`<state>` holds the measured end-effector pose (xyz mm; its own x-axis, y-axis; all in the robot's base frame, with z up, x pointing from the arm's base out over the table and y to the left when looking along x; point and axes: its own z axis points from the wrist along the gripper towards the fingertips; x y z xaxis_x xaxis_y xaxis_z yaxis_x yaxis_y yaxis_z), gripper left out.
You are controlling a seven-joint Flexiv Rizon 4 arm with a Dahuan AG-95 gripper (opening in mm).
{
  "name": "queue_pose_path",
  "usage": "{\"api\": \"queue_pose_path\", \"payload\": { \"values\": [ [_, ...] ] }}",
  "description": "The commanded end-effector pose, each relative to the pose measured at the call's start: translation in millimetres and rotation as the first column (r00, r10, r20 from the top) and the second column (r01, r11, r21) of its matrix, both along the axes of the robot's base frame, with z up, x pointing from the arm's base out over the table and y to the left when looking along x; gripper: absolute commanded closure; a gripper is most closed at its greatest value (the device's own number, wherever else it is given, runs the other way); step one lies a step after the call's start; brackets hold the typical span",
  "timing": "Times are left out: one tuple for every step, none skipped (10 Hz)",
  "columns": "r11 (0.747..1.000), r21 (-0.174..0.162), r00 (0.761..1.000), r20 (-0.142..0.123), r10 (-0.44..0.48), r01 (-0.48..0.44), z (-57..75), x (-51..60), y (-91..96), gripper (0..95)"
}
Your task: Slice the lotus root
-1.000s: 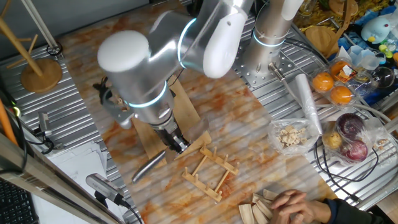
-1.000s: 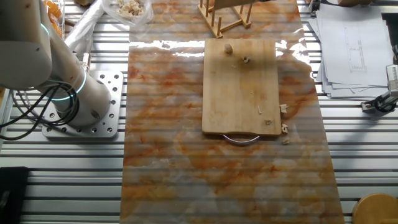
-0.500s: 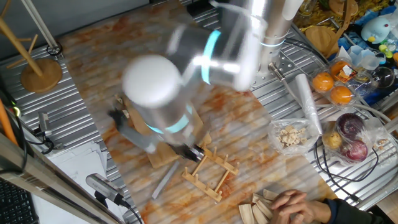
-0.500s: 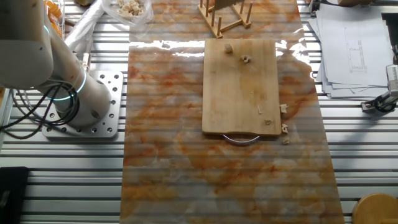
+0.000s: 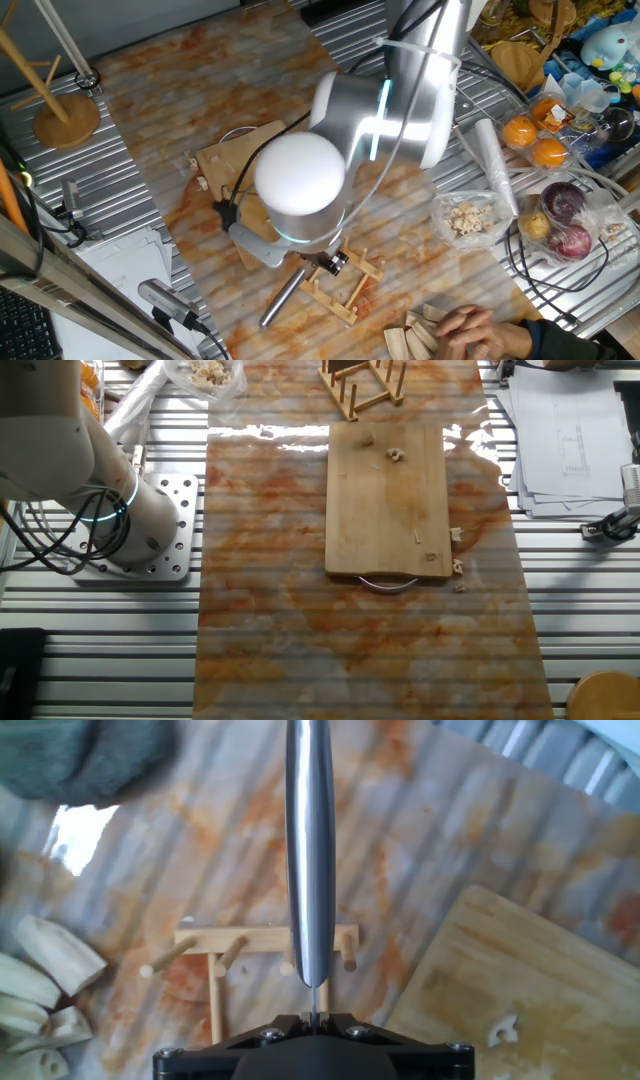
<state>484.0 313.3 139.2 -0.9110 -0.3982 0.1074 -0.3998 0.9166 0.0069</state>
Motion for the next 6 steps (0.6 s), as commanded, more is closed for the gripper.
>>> {"api": "queue_pose_path", "payload": {
  "values": [
    [0.999, 0.031, 1.0, -0.002, -0.008, 0.008, -10.3, -2.2, 3.9, 95.0],
    [1.0, 0.031, 1.0, -0.001, 0.0, 0.0, -15.3, -1.0, 3.7, 95.0],
    [0.999, 0.032, 1.0, 0.003, 0.01, -0.01, -19.6, 0.2, 3.1, 95.0],
    [0.999, 0.032, 1.0, 0.006, 0.014, -0.014, -21.5, 0.8, 3.2, 95.0],
    [0.999, 0.032, 1.0, 0.008, 0.018, -0.018, -22.5, 1.1, 3.2, 95.0],
    [0.999, 0.027, 1.0, 0.008, 0.025, -0.025, -25.8, 1.5, 3.9, 95.0]
  ]
}}
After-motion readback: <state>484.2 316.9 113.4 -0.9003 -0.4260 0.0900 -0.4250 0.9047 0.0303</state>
